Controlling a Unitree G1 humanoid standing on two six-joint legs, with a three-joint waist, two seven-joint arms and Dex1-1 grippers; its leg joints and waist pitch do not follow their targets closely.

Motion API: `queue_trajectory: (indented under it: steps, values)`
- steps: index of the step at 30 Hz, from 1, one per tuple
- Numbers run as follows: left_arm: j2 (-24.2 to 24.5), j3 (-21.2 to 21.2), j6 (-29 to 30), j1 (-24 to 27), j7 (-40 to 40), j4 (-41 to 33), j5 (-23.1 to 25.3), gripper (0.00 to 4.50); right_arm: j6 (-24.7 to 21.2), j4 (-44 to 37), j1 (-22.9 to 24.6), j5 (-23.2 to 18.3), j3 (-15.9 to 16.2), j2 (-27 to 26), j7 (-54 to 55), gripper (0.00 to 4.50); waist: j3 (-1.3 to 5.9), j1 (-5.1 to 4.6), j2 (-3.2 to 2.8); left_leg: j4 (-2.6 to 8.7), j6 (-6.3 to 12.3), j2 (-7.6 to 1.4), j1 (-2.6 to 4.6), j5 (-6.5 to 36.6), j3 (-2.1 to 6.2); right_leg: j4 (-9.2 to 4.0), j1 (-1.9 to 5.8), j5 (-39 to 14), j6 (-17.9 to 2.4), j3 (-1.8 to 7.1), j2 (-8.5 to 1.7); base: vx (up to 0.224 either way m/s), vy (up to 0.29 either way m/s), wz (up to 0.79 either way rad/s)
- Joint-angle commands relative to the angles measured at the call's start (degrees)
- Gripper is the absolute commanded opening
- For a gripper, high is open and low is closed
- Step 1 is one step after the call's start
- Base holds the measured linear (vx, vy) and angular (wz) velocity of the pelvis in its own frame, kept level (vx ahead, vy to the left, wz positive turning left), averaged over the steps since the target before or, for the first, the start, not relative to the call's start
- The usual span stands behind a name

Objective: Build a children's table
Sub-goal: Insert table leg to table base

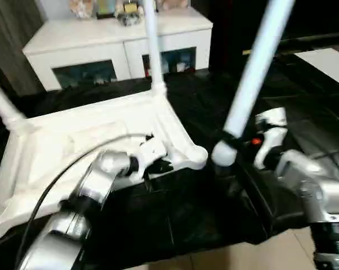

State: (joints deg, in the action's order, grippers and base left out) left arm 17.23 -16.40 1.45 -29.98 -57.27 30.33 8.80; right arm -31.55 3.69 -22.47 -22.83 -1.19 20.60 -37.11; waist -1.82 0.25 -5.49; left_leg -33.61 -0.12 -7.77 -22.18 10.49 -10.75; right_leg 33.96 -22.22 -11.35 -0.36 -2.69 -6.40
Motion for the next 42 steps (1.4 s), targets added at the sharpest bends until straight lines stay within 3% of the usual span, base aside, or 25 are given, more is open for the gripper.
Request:
queue_trajectory:
  steps: [1, 3, 4, 6, 7, 8, 9, 10, 11, 14, 15, 19, 23, 26, 37, 39, 41, 42]
  values:
    - [1.3, -4.0, 2.0, 2.8, -2.7, -1.0, 2.1, 0.04, 2.2, 0.8, -1.6, 0.9, 1.2, 0.5, -2.3, 1.86, 3.05, 0.82, 1.32, 4.83, 2.77, -4.94, 0.79, 16.0, 2.19, -4.07, 1.47, -9.4, -10.8, 1.89, -2.94, 0.0, 0.0, 0.0]
    - [2.0, -4.8, 3.2, 3.1, -2.5, -2.5, 3.1, 0.04, 3.2, 1.5, -2.1, 1.2, 1.8, 0.7, -3.7, 1.86, 3.22, 1.01, 1.33, 4.62, 3.33, -4.96, 0.84, 14.2, 2.13, -3.68, 1.66, -6.3, -11.8, 1.84, -2.93, 0.0, 0.0, 0.0]
    - [2.3, -5.1, 4.3, 3.4, -2.0, -3.7, 3.8, 0.04, 4.9, 2.5, -2.8, 1.6, 2.3, 0.7, -5.2, 1.86, 3.4, 1.58, 1.78, 4.17, 4.86, -4.94, 0.89, 10.6, 1.9, -3.2, 1.84, -2.0, -12.9, 1.82, -2.92, 0.0, 0.0, 0.0]
    - [2.3, -4.7, 5.5, 4.0, -1.5, -5.5, 3.8, 0.04, 6.3, 3.4, -3.4, 1.2, 2.5, 0.4, -6.6, 1.86, 3.49, 2.14, 1.7, 3.73, 6.34, -4.89, 0.81, 7.5, 1.75, -2.84, 1.93, 1.1, -13.6, 1.75, -3.06, 0.0, 0.0, 0.0]
    - [2.3, -4.7, 5.7, 4.1, -1.5, -5.7, 3.7, 0.04, 6.5, 3.7, -3.5, 1.1, 2.5, 0.4, -7.0, 1.86, 3.46, 2.19, 2.39, 3.65, 7.12, -4.9, 0.72, 6.4, 1.65, -2.75, 2.02, 2.0, -14.0, 1.68, -2.9, 0.0, 0.0, 0.0]
    - [2.3, -4.8, 6.4, 4.4, -1.8, -6.3, 3.6, 0.04, 7.5, 5.0, -4.0, 0.3, 2.3, 0.1, -8.6, 1.86, 3.45, 2.4, 2.25, 3.55, 7.55, -4.9, 0.64, 6.3, 1.68, -2.63, 2.08, 1.6, -14.2, 1.66, -3.06, 0.0, 0.0, 0.0]
    - [2.3, -4.9, 6.6, 4.5, -2.0, -6.4, 3.5, 0.04, 7.9, 5.5, -4.2, 0.1, 2.3, 0.1, -9.2, 1.86, 3.45, 2.5, 2.06, 3.55, 7.54, -4.95, 0.73, 6.5, 1.69, -2.65, 2.02, 0.9, -14.3, 1.64, -3.08, 0.0, 0.0, 0.0]
    - [2.1, -4.7, 7.2, 4.4, -1.9, -6.4, 2.8, 0.04, 7.8, 6.5, -4.4, -0.6, 2.2, 0.1, -11.0, 1.86, 3.33, 2.37, 2.82, 3.65, 7.32, -4.98, 0.82, 7.6, 1.55, -2.88, 1.96, -0.8, -14.3, 1.61, -2.85, 0.0, 0.0, 0.0]
    - [2.0, -4.6, 7.4, 4.4, -1.9, -6.4, 2.5, 0.04, 7.8, 6.9, -4.5, -0.9, 2.2, 0.1, -11.7, 1.86, 3.32, 2.48, 2.61, 3.65, 7.1, -4.95, 0.77, 7.9, 1.67, -2.72, 2.08, -1.4, -14.4, 1.62, -2.92, 0.0, 0.0, 0.0]
    - [1.8, -4.3, 8.7, 4.0, -1.6, -6.9, 1.1, 0.0, 8.2, 9.3, -5.2, -1.2, 2.3, 0.3, -14.1, 1.86, 3.11, 2.43, 2.87, 3.99, 5.63, -5.12, 0.98, 10.1, 1.69, -2.94, 1.9, -4.4, -14.3, 1.68, -2.78, 0.0, 0.0, 0.0]
    - [1.9, -4.4, 9.0, 4.0, -1.6, -7.2, 1.1, 0.0, 8.6, 10.2, -5.5, -0.9, 2.4, 0.3, -14.5, 1.86, 3.12, 2.37, 3.14, 3.98, 5.32, -5.13, 0.98, 10.0, 1.68, -2.9, 1.96, -4.5, -14.3, 1.74, -2.85, 0.0, 0.0, 0.0]
    - [2.3, -4.8, 9.7, 4.1, -2.1, -8.6, 1.2, 0.0, 10.0, 13.8, -6.5, -0.6, 2.4, 0.0, -15.7, 1.86, 3.13, 2.41, 3.25, 3.89, 5.31, -5.07, 1.09, 9.3, 1.5, -2.91, 1.88, -3.8, -14.4, 1.85, -2.87, 0.0, 0.0, 0.0]
    - [2.6, -5.1, 10.0, 4.3, -2.6, -9.4, 1.0, 0.0, 11.1, 16.6, -6.8, -0.2, 2.2, -1.0, -16.5, 1.86, 3.33, 2.52, 3.53, 3.5, 6.64, -4.97, 1.06, 6.6, 1.39, -2.47, 2.02, 0.3, -15.3, 1.78, -2.78, 0.0, 0.0, 0.0]
    - [2.7, -5.2, 10.4, 4.3, -2.4, -9.7, 0.7, 0.0, 11.6, 18.5, -7.0, -0.3, 1.9, -1.8, -16.9, 1.86, 3.31, 2.51, 3.58, 3.44, 7.1, -4.94, 0.93, 6.6, 1.38, -2.46, 2.09, 0.3, -15.7, 1.74, -2.88, 0.0, 0.0, 0.0]
    - [3.0, -4.9, 10.7, 3.3, -1.7, -9.1, 0.6, 0.0, 14.5, 24.8, -6.5, -0.4, -0.1, -3.8, -17.0, 1.86, 3.24, 2.55, 3.64, 3.56, 5.73, -5.02, 1.12, 8.9, 1.37, -2.58, 1.97, -2.1, -15.7, 1.76, -2.84, 0.0, 0.0, 0.0]
    - [3.1, -4.8, 10.8, 3.3, -1.7, -9.2, 0.5, 0.0, 15.3, 25.7, -5.8, -1.0, -1.2, -4.7, -16.4, 1.86, 3.25, 2.56, 3.31, 3.63, 5.34, -4.99, 1.09, 9.3, 1.51, -2.5, 2.05, -1.9, -15.7, 1.72, -2.78, 0.0, 0.0, 0.0]
    - [3.2, -4.7, 10.8, 3.4, -1.6, -9.2, 0.5, 0.0, 15.7, 25.8, -5.4, -1.1, -1.5, -4.9, -16.1, 1.85, 3.26, 2.49, 3.44, 3.61, 5.39, -4.99, 1.05, 9.2, 1.48, -2.5, 2.09, -1.6, -15.7, 1.72, -2.75, 0.0, 0.0, 0.0]
    - [3.3, -4.7, 10.7, 3.3, -1.6, -9.1, 0.5, 0.0, 16.1, 25.9, -5.0, -1.2, -1.8, -5.3, -15.8, 1.85, 3.28, 2.65, 2.82, 3.63, 5.29, -5.01, 1.11, 9.2, 1.59, -2.42, 2.06, -1.4, -15.8, 1.69, -2.83, 0.0, 0.0, 0.0]
